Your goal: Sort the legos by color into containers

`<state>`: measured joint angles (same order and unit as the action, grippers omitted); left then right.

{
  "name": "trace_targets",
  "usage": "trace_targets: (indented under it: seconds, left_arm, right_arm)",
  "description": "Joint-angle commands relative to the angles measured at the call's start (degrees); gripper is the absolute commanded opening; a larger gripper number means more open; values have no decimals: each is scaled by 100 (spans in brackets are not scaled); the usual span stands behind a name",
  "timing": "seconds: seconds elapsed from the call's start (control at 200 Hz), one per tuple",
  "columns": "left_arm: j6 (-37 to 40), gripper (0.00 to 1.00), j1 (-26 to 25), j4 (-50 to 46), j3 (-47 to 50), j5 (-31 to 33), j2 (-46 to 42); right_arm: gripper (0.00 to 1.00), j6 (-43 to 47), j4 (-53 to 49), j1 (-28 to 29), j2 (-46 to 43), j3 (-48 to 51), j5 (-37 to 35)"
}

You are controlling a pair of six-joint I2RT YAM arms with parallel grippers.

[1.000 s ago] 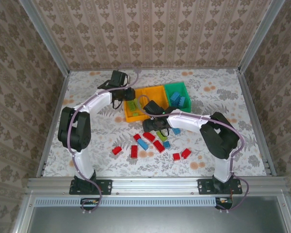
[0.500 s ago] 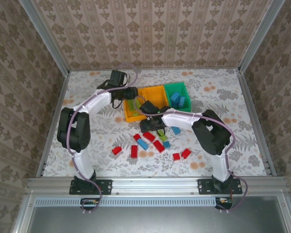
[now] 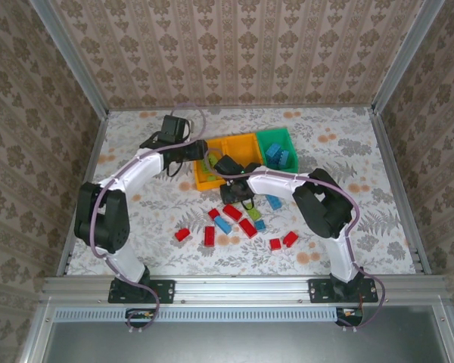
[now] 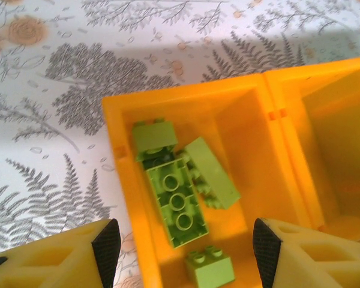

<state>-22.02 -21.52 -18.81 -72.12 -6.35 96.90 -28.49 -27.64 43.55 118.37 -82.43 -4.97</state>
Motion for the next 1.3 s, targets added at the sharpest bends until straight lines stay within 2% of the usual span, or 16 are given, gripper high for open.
trace_targets:
  seconds: [0.0, 0.165, 0.365, 0.545, 0.765, 0.98, 1.165, 1.235, 1.295]
  left_arm:
    - [105, 63, 118, -76, 198, 186, -263]
    - [229, 63, 321, -267, 494, 358, -617]
    - [347, 63, 368, -662, 916, 460, -996]
    - [85, 63, 348, -1030, 1505, 467, -1427]
    - [-438, 65, 240, -1679, 2143, 353, -1916]
    - [-836, 67, -19, -1716, 2739, -40, -2294]
    - [-759, 68, -330, -1796, 3066, -200, -2550]
    - [-690, 68, -425, -1903, 3169, -174, -2676]
    - [-689, 69, -719, -1951, 3297, -97, -2819]
  right_arm:
    - [31, 12, -153, 38, 5, -83, -30]
    - [28, 4, -34, -22, -563, 0, 88]
    - [28, -187, 385, -277, -894, -152, 773]
    - [28, -540, 946, -534, -669, -474, 1484]
    - [30, -684, 953, -719, 70, -1396, 1539]
    - [40, -756, 732, -812, 697, -2140, 1353]
    - [56, -807, 754, -857, 787, -2233, 1348]
    - [65, -807, 736, -857, 752, -2233, 1389]
    - [68, -798, 734, -857, 711, -2225, 1426]
